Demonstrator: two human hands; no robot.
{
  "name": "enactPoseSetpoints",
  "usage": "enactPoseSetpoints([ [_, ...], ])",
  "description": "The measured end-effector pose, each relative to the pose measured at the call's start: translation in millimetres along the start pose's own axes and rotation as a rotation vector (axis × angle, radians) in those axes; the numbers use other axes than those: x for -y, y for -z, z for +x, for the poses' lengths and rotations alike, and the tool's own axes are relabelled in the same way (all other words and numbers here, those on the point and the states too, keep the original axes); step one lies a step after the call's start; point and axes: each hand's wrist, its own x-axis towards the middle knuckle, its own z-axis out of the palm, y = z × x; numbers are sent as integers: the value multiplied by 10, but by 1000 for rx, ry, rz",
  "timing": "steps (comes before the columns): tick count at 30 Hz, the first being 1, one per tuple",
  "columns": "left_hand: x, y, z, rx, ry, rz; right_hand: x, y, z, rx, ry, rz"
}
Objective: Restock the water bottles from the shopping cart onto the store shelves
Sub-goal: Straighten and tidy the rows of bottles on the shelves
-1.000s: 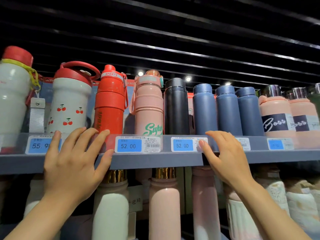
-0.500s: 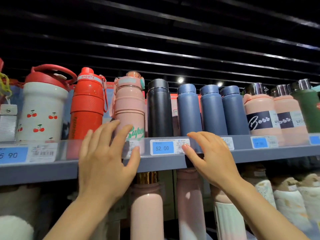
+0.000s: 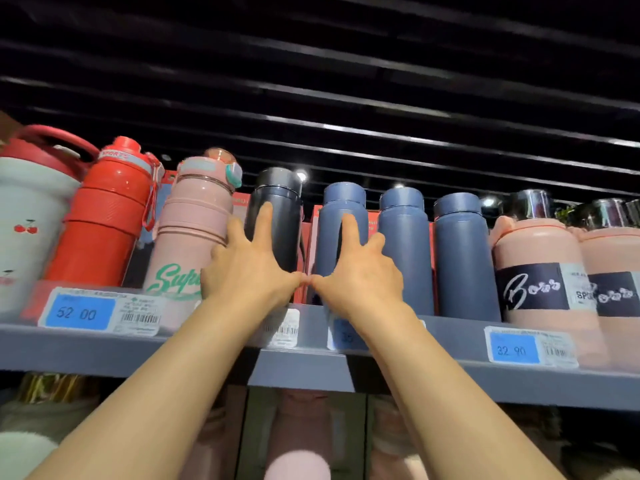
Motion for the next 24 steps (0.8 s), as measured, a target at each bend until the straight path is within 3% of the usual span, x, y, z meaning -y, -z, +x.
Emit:
enactPoseSetpoints([
  [9, -92, -67, 136, 4, 18, 163, -49, -31, 94, 29, -6, 46],
  [14, -32, -23, 147, 12, 25, -18, -102, 28, 57, 43, -21, 175],
  [19, 106, 28, 175, 36, -77, -230, -121, 135, -21, 54, -44, 208],
  [24, 146, 31, 107, 18, -116, -265, -147, 192, -106, 55, -60, 224],
])
